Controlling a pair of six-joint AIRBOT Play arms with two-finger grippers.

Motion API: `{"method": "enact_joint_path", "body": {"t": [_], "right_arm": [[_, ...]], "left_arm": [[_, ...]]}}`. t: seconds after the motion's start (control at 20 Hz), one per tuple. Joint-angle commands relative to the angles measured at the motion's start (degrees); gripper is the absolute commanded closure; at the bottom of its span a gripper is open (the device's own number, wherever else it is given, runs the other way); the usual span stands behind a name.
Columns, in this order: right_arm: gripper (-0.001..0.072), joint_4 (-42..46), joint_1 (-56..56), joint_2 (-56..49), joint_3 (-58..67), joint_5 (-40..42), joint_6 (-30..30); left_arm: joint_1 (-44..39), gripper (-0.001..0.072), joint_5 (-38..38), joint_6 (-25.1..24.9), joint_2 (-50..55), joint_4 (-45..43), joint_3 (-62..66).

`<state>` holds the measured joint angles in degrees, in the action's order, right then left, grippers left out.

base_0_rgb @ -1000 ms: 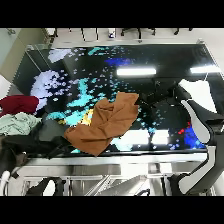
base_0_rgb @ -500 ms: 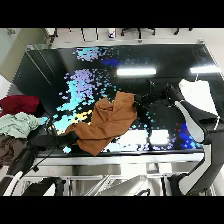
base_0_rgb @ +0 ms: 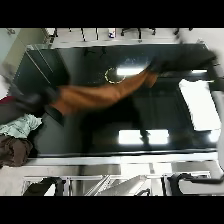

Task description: Fold the shirts.

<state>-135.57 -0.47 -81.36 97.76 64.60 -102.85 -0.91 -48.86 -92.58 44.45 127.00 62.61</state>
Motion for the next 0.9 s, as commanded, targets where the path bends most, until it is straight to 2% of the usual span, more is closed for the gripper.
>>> {"method": "enact_joint_path", "body": {"t": [0.0, 0.2, 0.4, 0.55, 0.65, 0.75, 0.85], "right_arm": [[0.0687, 0.9, -1.46, 17.27, 8.72, 0.35, -3.17], [0.0687, 1.99, -1.44, 29.42, 9.81, -3.89, -5.03], [0.0686, 2.45, -1.42, 27.76, 9.62, 0.68, -3.63], [0.0687, 2.45, -0.57, 20.24, 5.97, 9.79, -1.16], [0.0687, 2.47, 1.36, 15.06, -2.27, 11.28, -0.57], [0.0686, 2.47, 3.65, 9.27, -13.27, 8.96, -0.63], [0.0686, 2.47, 5.4, 2.16, -23.76, 2.32, -0.68]], "left_arm": [[3.76, 0.0687, -4.35, -0.83, -6.71, 0.0, 19.65], [7.02, 0.0687, -8.31, -0.83, -8.31, 0.0, 31.34], [9.25, 0.0687, -20.11, -0.81, -1.79, 0.24, 33.2], [5.64, 0.0686, -24.83, -1.22, 4.92, -0.02, 24.35], [1.05, 0.0686, -22.97, -4.33, 9.9, -0.13, 15.37], [-3.1, 0.0686, -19.63, -6.08, 15.74, -2.14, 6.82], [-5.95, 0.0686, -14.88, -6.67, 23.15, -5.29, -0.66]]}}
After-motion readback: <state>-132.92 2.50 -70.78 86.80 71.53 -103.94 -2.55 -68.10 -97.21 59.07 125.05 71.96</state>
